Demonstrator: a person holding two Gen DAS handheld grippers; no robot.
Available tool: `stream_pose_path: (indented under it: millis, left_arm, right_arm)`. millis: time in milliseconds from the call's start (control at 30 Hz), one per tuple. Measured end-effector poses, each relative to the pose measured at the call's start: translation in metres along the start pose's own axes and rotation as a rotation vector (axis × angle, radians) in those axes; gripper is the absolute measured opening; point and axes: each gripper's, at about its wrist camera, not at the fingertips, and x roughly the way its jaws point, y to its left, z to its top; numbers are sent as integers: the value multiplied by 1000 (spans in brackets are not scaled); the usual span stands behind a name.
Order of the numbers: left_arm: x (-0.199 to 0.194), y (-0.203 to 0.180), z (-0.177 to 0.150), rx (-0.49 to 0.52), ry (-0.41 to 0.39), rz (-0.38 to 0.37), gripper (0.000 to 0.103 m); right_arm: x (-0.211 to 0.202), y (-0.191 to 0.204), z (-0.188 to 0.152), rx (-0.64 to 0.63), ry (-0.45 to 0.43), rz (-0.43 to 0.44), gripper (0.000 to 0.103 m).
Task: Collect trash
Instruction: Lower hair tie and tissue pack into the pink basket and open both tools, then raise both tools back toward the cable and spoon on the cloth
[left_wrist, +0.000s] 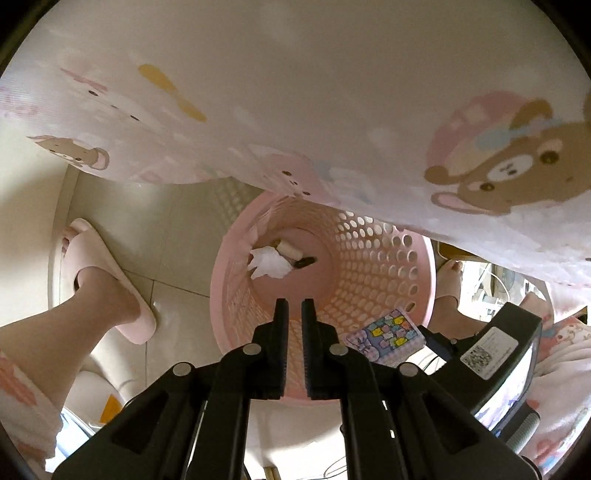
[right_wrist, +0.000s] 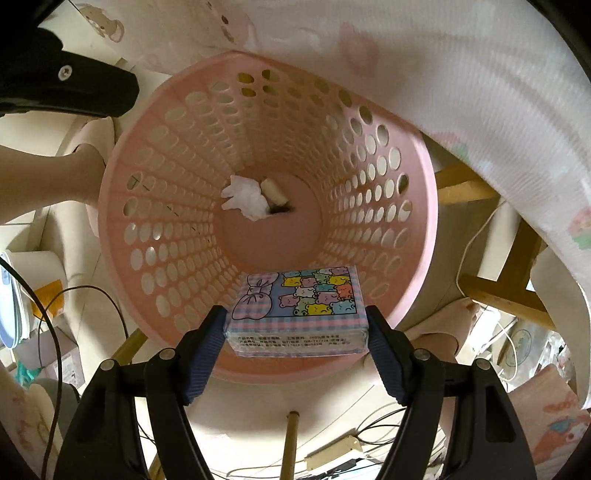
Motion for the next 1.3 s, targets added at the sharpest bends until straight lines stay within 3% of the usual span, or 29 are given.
stream_pose_path:
  millis: [200,333,567,800,1000,1100,1300]
  left_arm:
    - [-7,-2,1,0,-15,-6,19]
    - [-15,-3,2,-1,-37,-8,35]
    - [-42,-6,5,20,-134,20,38]
    - [-82,-8,-1,56,-282,62,45]
    - [-122,-10,-10,85,-471,162,46]
    - [-139,-9,-16,95,-557,186,52]
    - [-163,-9,-21,107,-707,220,53]
  right_arm:
    - [-4,-1,0,-6,-31,-20,84]
    - [-8,-2,-1,-1,-42,-25,85]
    - [-17,0,-3,-9,-65,-21,86]
    - [-41,2,-5,11,-133,1,89]
    - [-74,-2,-8,35,-226,-7,90]
    - [-93,-6,-11,52,-291,-14,90]
    - [-139,-15,-19,75,-468,-19,90]
